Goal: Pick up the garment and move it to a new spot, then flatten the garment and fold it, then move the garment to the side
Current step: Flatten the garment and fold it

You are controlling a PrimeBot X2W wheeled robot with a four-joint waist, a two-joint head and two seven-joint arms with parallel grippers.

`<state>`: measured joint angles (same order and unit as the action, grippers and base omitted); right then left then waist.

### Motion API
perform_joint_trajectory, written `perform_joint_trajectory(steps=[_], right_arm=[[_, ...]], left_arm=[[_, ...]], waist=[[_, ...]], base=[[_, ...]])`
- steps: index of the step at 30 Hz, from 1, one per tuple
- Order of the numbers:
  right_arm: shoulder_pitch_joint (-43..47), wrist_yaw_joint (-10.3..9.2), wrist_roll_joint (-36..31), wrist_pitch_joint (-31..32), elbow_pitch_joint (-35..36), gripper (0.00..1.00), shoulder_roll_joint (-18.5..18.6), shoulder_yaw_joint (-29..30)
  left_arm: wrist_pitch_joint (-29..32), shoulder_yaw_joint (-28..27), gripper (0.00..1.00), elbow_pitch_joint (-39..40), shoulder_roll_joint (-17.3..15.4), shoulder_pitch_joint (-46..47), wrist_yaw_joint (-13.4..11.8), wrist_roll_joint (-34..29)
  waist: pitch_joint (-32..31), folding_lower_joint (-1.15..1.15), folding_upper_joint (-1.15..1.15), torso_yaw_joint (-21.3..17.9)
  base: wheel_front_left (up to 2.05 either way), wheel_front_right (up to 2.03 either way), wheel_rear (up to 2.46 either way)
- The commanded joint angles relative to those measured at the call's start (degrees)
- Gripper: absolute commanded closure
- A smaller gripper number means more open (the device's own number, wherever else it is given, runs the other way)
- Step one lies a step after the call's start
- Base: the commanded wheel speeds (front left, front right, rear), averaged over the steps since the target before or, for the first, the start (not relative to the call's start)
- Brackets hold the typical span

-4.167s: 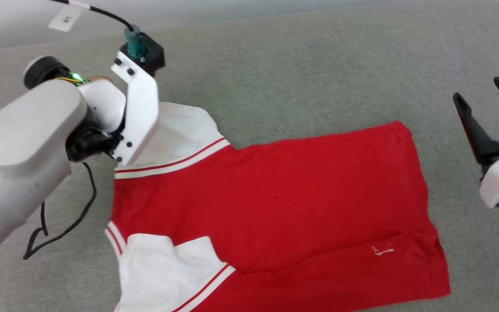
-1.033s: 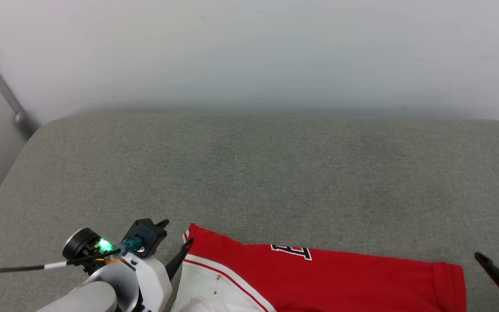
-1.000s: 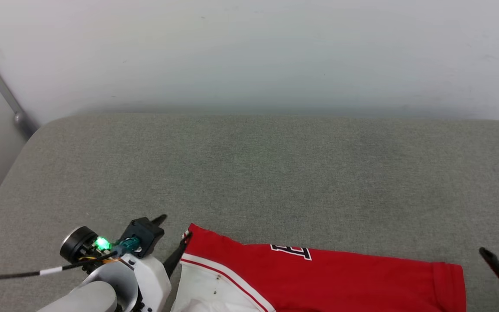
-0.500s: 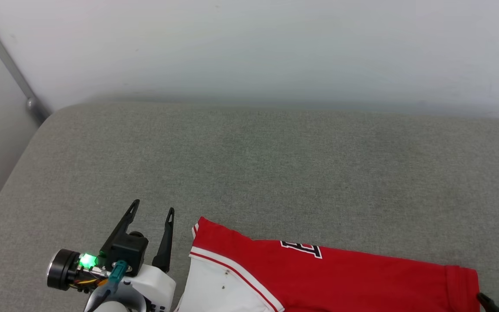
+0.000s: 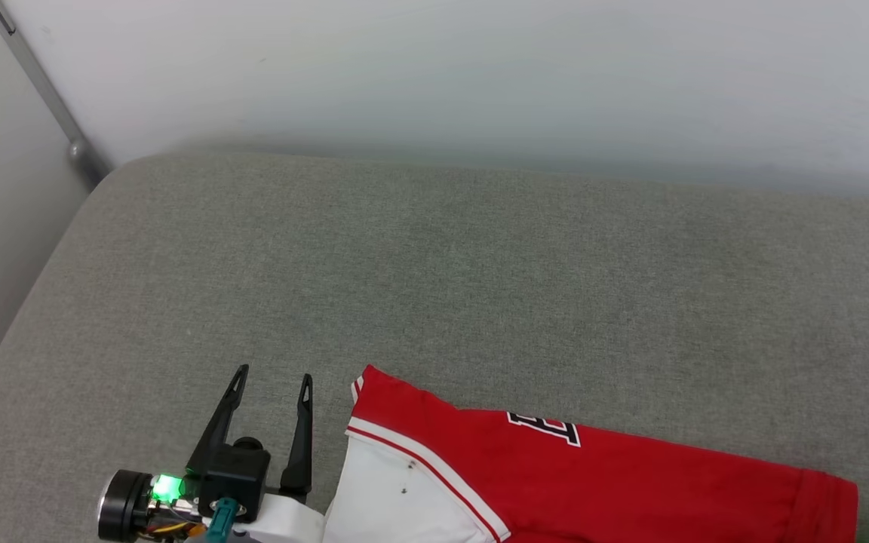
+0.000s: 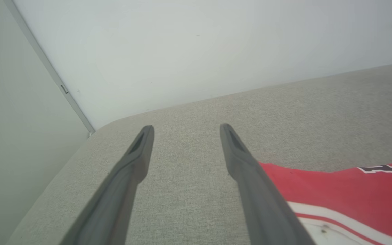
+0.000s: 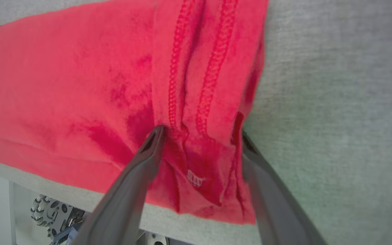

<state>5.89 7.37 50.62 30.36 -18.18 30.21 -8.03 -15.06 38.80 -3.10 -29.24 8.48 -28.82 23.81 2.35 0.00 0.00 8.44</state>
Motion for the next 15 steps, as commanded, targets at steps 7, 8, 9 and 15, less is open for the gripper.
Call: perform_joint_trajectory(steps=[7, 8, 9, 15], right_arm=[[-2.9, 0.23, 1.0, 0.6, -2.6, 0.49, -0.9, -5.6], [-3.3, 0.21, 1.0, 0.2, -2.9, 0.8, -0.3, -5.8], [-3.6, 0.2, 1.1, 0.0, -3.0, 1.0, 0.3, -6.2], [-4.2, 0.1, 2.0, -1.3, -2.2, 1.0, 5.0, -6.2]], left_arm=[[-0.1, -5.0, 0.0, -0.1, 4.2, -4.2, 2.4, -5.3], [-0.1, -5.9, 0.0, -0.2, 4.8, -4.8, 2.7, -5.9], [-0.1, -6.8, 0.0, -0.3, 5.3, -5.3, 3.1, -6.6], [-0.1, -11.1, 0.0, -0.9, 7.4, -8.8, 5.0, -10.3]], waist=[[-0.2, 0.0, 0.0, 0.2], [-0.4, 0.0, 0.0, 0.2], [-0.6, 0.0, 0.0, 0.2], [-2.7, 0.0, 0.0, -0.6]], base=[[0.0, 0.0, 0.0], [0.0, 0.0, 0.0], [0.0, 0.0, 0.0], [0.0, 0.0, 0.0]])
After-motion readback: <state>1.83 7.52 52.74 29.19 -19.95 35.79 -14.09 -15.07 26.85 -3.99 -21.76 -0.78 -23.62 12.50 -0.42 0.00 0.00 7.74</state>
